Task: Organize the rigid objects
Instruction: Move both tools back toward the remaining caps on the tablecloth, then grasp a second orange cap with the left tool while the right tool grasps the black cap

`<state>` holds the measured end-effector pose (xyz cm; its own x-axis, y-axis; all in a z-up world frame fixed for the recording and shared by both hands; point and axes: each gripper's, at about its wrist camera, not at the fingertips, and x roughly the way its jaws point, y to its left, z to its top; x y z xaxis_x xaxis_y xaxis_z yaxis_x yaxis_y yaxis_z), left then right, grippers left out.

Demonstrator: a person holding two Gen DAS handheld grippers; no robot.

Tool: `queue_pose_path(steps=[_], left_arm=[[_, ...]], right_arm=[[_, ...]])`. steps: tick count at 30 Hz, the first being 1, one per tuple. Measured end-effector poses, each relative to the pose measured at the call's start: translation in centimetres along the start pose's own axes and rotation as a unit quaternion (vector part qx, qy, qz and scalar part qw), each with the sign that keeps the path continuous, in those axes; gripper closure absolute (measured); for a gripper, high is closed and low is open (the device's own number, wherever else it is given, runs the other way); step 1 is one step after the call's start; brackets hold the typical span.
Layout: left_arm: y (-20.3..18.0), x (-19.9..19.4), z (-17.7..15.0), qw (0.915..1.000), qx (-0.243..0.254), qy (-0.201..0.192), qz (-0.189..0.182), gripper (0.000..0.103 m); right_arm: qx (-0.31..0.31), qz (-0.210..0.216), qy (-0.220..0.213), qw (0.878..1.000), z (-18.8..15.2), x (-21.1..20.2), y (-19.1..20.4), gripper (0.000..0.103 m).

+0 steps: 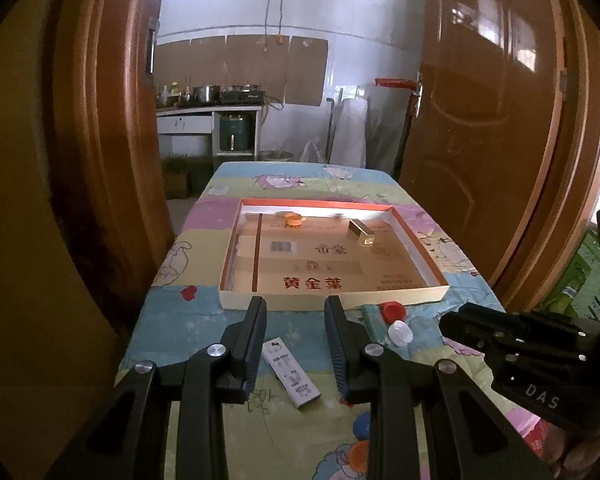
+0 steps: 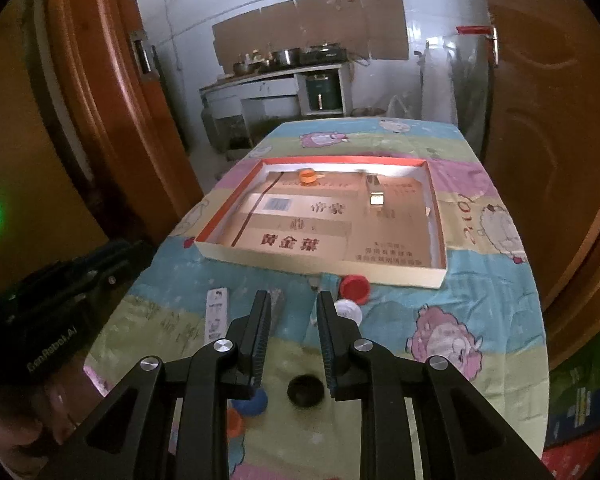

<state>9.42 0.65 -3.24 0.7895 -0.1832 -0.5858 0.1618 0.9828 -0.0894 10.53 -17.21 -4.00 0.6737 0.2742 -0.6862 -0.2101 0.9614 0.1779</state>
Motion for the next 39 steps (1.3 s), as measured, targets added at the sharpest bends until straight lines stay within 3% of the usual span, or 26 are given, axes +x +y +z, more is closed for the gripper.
queue_pose_path(steps=[5, 6, 8, 16, 24, 39], left_arm=[[-0.4, -1.5, -1.4, 0.9999, 0.006, -0.014, -0.008, 0.073], [-0.5, -1.7, -1.7, 0.9998, 0.008, -0.015, -0.010, 0.073], [-0.7, -2.1, -2.5, 0.9996, 0.011, -0.019, -0.014, 0.073], [-1.7, -2.3, -6.6, 0.9982, 0.023, -0.009, -0.056, 0.073], [-4.2, -0.8, -10.7, 0.9911, 0.076, 0.031, -0.105, 0.073], [-4.9, 2.0, -12.8, 0.9910, 0.089, 0.056, -0.082, 0.073]], right_arm=[[0.005, -0.008, -0.009, 1.000, -1.8, -1.4, 0.5, 0.077], [0.006, -0.008, -0.010, 1.000, -2.1, -1.5, 0.5, 0.074], [0.012, -0.006, -0.012, 1.000, -2.9, -1.9, 0.6, 0.058], [0.016, -0.022, -0.006, 1.000, -5.2, -2.2, 0.5, 0.058], [0.045, -0.027, 0.005, 0.999, -6.6, -2.0, -1.2, 0.058], [0.060, -0.024, 0.022, 0.998, -7.6, -0.8, -2.4, 0.058]])
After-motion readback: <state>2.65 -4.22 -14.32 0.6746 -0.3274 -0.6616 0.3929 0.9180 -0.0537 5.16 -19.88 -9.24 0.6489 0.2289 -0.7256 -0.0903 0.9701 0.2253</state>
